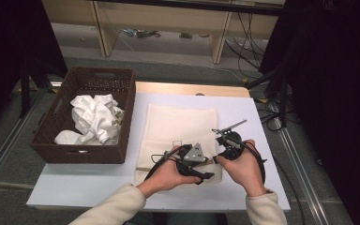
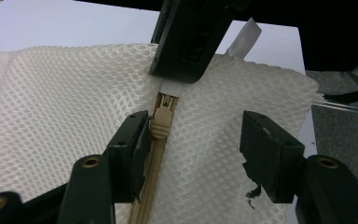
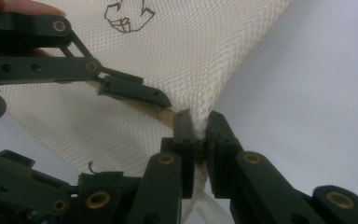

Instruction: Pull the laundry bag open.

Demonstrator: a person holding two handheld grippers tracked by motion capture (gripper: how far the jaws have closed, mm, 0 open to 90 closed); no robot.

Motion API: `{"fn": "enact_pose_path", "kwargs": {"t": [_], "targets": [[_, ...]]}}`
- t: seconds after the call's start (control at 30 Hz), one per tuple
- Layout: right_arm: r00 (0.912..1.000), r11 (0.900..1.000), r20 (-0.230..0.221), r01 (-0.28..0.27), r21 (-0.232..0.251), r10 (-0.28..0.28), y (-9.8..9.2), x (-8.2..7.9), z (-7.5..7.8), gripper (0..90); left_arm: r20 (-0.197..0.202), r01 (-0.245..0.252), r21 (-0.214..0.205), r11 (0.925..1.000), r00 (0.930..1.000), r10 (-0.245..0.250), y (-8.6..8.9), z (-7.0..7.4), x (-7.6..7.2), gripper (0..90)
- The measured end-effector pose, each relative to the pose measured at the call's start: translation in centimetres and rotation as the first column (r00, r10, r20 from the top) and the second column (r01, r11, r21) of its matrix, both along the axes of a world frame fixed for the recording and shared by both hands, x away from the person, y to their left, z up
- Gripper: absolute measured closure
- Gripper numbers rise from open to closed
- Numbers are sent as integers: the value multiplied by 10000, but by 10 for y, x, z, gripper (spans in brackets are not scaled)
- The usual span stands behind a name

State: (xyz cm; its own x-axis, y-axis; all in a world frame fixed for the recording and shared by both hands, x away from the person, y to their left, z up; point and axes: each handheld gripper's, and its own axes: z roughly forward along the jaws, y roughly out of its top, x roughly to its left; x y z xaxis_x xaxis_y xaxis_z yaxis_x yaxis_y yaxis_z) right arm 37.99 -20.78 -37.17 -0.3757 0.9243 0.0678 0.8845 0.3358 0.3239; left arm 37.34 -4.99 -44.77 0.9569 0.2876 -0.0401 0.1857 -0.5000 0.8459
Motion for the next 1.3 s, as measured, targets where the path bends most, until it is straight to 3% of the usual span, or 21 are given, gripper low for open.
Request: {"fn": "enact_pose_path", "kwargs": {"t": [0.03,0.17,0.27,0.3,0.37,0.4,0.47,0.5,0.53,0.57,0.67,0.8,1.03,1.1,1.17,1.3], "targets": [[9997,9998,129,-217,-30,217,-1,1,0,847,-4,23,28,10000,10000,-23,-1,0,0,416],[10000,10000,-59,39,43,-39,0,1,-1,848,-215,103,-31,9999,9997,-104,-1,0,1,415],[10000,10000,-52,33,45,-32,-1,1,-1,848,-508,129,-323,9994,9986,-145,-2,1,0,427],[9996,9997,116,-254,72,253,-2,2,-2,848,-350,149,-169,9997,9993,-155,-2,2,1,430],[9999,9999,47,-131,51,131,-1,1,-1,847,-480,105,-265,9996,9988,-117,-4,1,1,430],[9992,9993,189,-366,14,365,-3,3,-2,847,-541,102,-271,9996,9985,-116,-4,1,1,445],[10000,9998,-22,-81,162,82,0,1,-1,848,-557,67,-326,9994,9984,-85,-4,1,1,475],[10000,9998,-22,-81,162,82,0,1,-1,848,-557,67,-326,9994,9984,-85,-4,1,1,490],[9997,9985,-61,-250,487,253,0,1,-2,847,-531,52,-333,9994,9986,-70,-3,1,1,490],[9997,9990,72,-230,393,228,-1,1,-2,848,-490,57,-261,9996,9988,-70,-2,3,2,528],[9999,9981,-11,-168,595,169,0,2,-2,847,-889,-140,-682,9976,9960,79,-1,3,3,573],[9999,9983,35,-130,566,128,1,0,0,848,-1202,-510,-851,9951,9919,405,1,1,7,656],[10000,9979,-51,-34,646,37,2,-1,1,848,-1355,-601,-874,9944,9896,479,3,1,10,742],[9995,9981,89,-296,543,291,0,0,0,848,-1428,-895,-895,9920,9868,761,1,1,9,762],[9982,9988,341,-487,-11,488,-3,1,-1,848,-1406,-866,-787,9931,9872,749,1,3,9,772],[9982,9987,315,-506,10,506,-5,2,-1,848,-1399,-911,-775,9928,9870,796,0,2,9,779]]}}
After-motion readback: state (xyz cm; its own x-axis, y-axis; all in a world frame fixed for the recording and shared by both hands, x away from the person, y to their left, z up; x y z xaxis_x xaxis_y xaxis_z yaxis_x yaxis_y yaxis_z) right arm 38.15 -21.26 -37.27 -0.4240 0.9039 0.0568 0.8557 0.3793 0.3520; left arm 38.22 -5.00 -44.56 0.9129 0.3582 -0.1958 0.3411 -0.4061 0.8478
